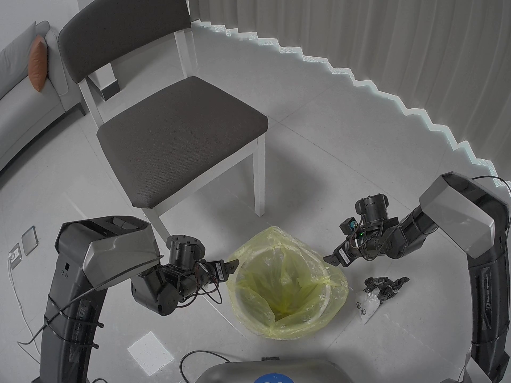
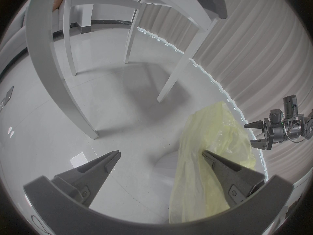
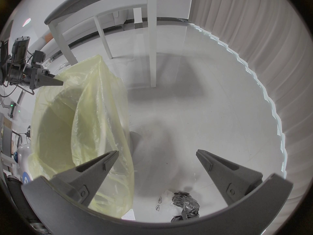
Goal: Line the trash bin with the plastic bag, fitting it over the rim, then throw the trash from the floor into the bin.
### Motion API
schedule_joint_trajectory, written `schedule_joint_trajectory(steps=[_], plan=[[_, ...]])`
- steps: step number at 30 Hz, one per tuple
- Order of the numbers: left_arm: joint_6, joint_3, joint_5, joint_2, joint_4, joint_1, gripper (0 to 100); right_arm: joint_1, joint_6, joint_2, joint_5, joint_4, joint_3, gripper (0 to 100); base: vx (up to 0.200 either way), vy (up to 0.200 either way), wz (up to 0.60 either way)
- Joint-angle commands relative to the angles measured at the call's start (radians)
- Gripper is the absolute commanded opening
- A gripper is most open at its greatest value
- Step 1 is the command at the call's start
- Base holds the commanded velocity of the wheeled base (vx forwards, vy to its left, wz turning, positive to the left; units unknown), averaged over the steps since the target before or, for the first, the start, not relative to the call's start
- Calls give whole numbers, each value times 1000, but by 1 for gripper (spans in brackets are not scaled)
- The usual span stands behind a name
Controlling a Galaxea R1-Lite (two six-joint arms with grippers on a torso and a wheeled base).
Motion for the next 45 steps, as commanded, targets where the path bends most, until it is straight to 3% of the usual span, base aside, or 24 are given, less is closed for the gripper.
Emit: schedule_joint_trajectory(steps=[1,14,23,31,41,45], plan=[[-1,-34,-3,28,16,9,100,-6,-3,37,1,2,-10,100,0,0,0],[-1,15,-22,11,33,29,100,-16,-14,38,2,19,6,100,0,0,0],[38,101,-72,-48,21,63,100,-32,-66,5,4,118,9,100,0,0,0],[30,166,-74,-117,-54,63,100,-52,-57,-97,7,118,32,100,0,0,0],[33,278,-83,-163,-136,60,100,-43,-45,-247,5,107,161,100,0,0,0],[38,310,-83,-184,-162,1,100,4,-46,-278,4,76,255,100,0,0,0]])
